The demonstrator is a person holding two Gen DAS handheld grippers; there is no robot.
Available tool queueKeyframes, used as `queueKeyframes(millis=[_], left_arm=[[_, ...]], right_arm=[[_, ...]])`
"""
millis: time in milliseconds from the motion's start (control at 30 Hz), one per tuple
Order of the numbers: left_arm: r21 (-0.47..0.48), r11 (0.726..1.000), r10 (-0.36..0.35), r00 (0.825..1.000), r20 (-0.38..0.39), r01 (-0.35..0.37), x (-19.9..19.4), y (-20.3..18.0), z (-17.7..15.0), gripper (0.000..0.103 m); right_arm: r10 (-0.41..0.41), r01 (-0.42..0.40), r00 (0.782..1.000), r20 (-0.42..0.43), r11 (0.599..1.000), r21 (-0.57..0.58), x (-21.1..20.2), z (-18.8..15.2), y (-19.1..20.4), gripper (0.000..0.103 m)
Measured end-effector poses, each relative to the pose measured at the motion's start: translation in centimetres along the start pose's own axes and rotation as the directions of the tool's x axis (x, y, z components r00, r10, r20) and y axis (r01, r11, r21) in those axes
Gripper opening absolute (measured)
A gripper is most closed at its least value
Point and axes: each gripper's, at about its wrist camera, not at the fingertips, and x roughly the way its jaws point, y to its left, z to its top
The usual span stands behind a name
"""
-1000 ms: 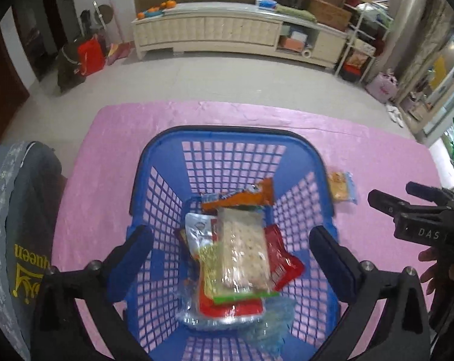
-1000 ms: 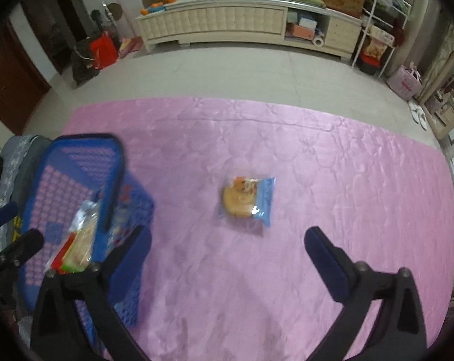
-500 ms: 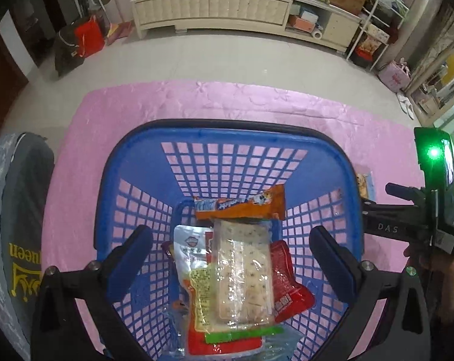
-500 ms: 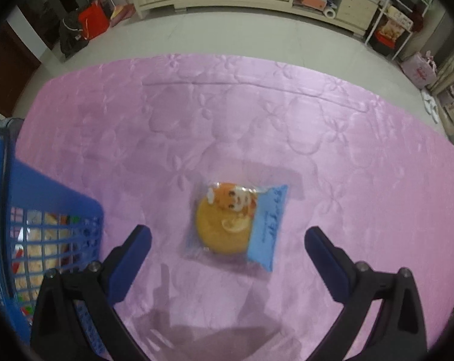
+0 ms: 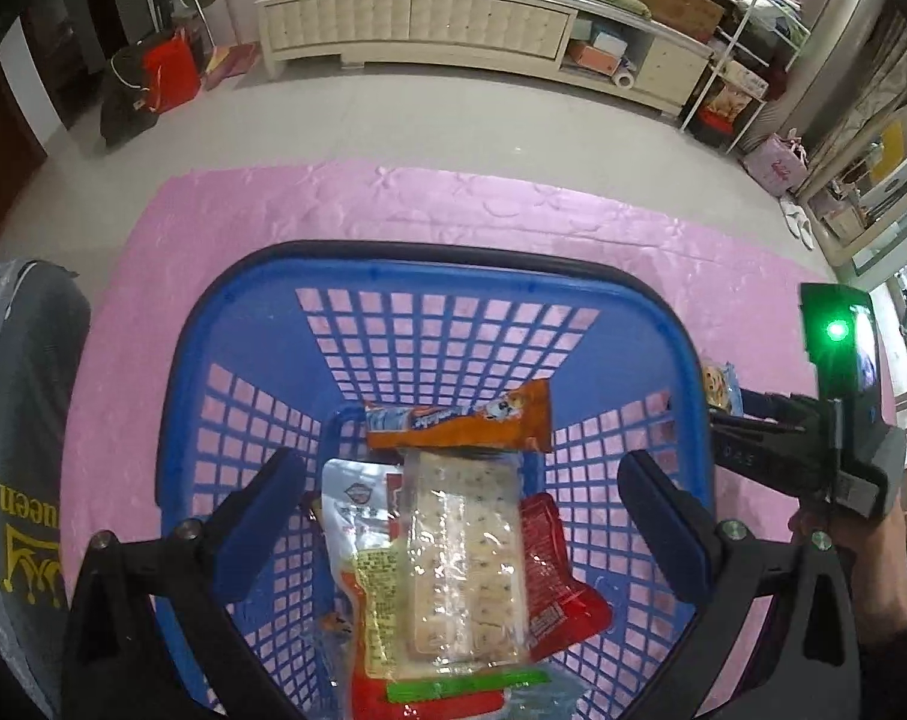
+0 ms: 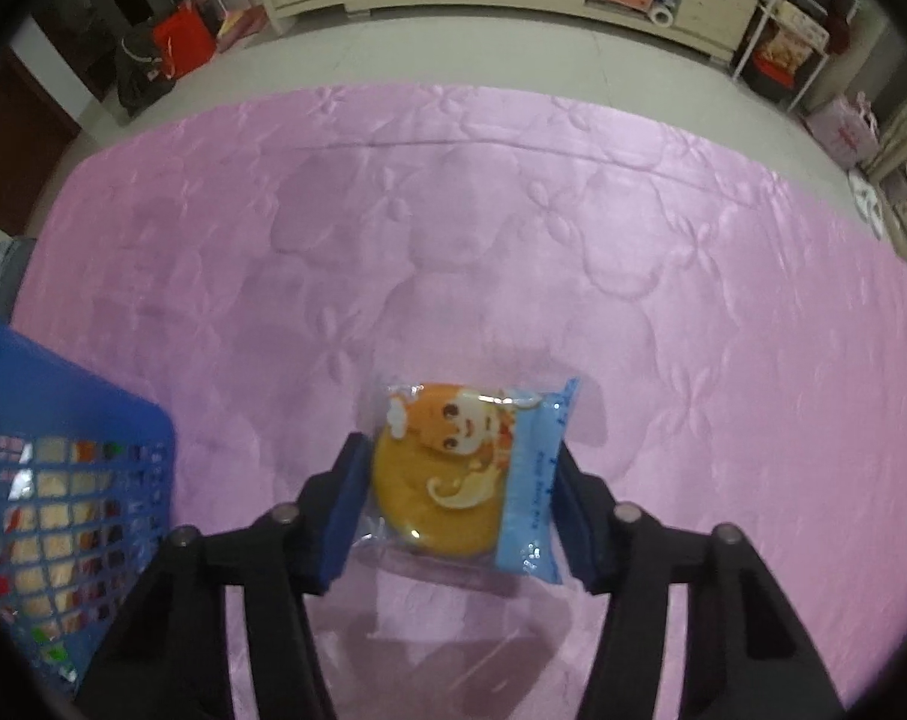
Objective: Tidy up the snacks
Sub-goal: 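Carry the round cake over the basket with the right tool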
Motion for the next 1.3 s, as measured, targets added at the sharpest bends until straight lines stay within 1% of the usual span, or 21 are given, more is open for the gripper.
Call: queueKeyframes(millis=[133,300,367,500,567,633,733,867,1000,1133,1300], left_arm=[[0.011,1.000,-0.017,0.999,0.029,0.017,-1.7,-0.3,-1.0,0.103],[0.020,1.000,-0.011,0.998,0.067,0.010,-4.6,-0.3,-2.5,0.103],[0.021,0.999,-0.030,0.996,0.083,0.028,-6.1,-0.2,-3.2,0.103],[0.030,0.999,-0.036,0.991,0.127,0.033,-9.2,0.0,-4.8,0.103],[0.035,0.999,-0.040,0.988,0.150,0.035,-10.8,0.3,-5.7,0.103],[0.040,0.998,-0.045,0.984,0.170,0.039,-12.0,0.7,-6.5,0.103],[0.041,0.999,-0.040,0.981,0.188,0.033,-13.5,1.2,-7.5,0.103],[0.042,0.998,-0.046,0.977,0.210,0.038,-14.6,2.6,-8.5,0.103],[0.047,0.999,-0.017,0.974,0.224,0.007,-14.8,4.2,-9.0,0.103],[0.036,0.999,0.001,0.975,0.222,-0.009,-14.3,6.3,-9.3,0.103],[0.001,1.000,0.016,0.981,0.191,-0.017,-12.8,9.1,-9.1,0.103]], right_arm=[[0.045,-0.045,0.998,0.042,0.999,0.017,-2.8,-1.9,-0.3,0.061],[0.129,-0.132,0.988,0.089,0.991,0.023,-7.7,-3.8,0.2,0.061],[0.144,-0.147,0.983,0.111,0.989,0.020,-9.6,-4.3,0.2,0.061],[0.176,-0.181,0.972,0.152,0.983,0.018,-13.5,-5.5,0.7,0.061],[0.210,-0.214,0.962,0.175,0.977,0.006,-15.5,-6.2,1.6,0.061],[0.229,-0.231,0.956,0.184,0.973,-0.009,-16.9,-7.0,2.8,0.061],[0.231,-0.226,0.953,0.197,0.973,-0.048,-18.4,-7.7,4.8,0.061],[0.239,-0.226,0.950,0.200,0.970,-0.089,-19.3,-8.0,6.9,0.061],[0.246,-0.228,0.950,0.193,0.967,-0.114,-19.4,-7.5,8.6,0.061],[0.246,-0.224,0.955,0.164,0.964,-0.140,-18.0,-6.9,11.1,0.062],[0.248,-0.229,0.962,0.112,0.961,-0.157,-15.3,-6.5,13.8,0.062]])
